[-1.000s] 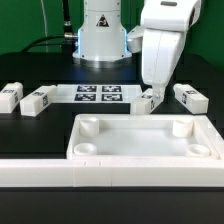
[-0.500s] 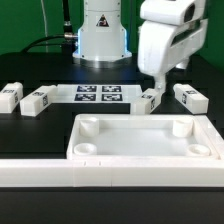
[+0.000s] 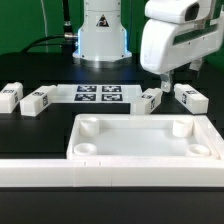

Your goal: Assemble desk

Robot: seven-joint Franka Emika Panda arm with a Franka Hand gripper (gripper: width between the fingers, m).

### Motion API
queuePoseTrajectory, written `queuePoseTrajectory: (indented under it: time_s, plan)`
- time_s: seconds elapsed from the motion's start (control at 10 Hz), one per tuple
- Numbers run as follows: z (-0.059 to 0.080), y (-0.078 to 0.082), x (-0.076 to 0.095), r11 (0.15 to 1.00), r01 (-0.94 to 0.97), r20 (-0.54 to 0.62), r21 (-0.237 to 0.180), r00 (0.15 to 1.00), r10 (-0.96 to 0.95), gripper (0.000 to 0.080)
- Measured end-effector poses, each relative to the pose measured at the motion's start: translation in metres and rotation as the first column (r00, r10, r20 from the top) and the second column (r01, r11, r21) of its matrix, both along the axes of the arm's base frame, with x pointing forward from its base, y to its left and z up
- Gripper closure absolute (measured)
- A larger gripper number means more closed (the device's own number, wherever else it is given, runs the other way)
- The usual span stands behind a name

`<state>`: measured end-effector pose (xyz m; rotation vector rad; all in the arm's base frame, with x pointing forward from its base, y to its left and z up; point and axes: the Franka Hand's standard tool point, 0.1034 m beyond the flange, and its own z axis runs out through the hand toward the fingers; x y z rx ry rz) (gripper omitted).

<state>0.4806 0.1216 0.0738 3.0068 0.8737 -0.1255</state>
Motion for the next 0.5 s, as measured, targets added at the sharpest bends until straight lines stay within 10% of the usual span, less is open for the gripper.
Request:
queuePoseTrajectory:
  time_s: [0.5]
  plan:
    - [-0.007, 0.021, -0.011, 0.941, 0.338, -0.017, 0.001, 0.941, -0.338, 0.015]
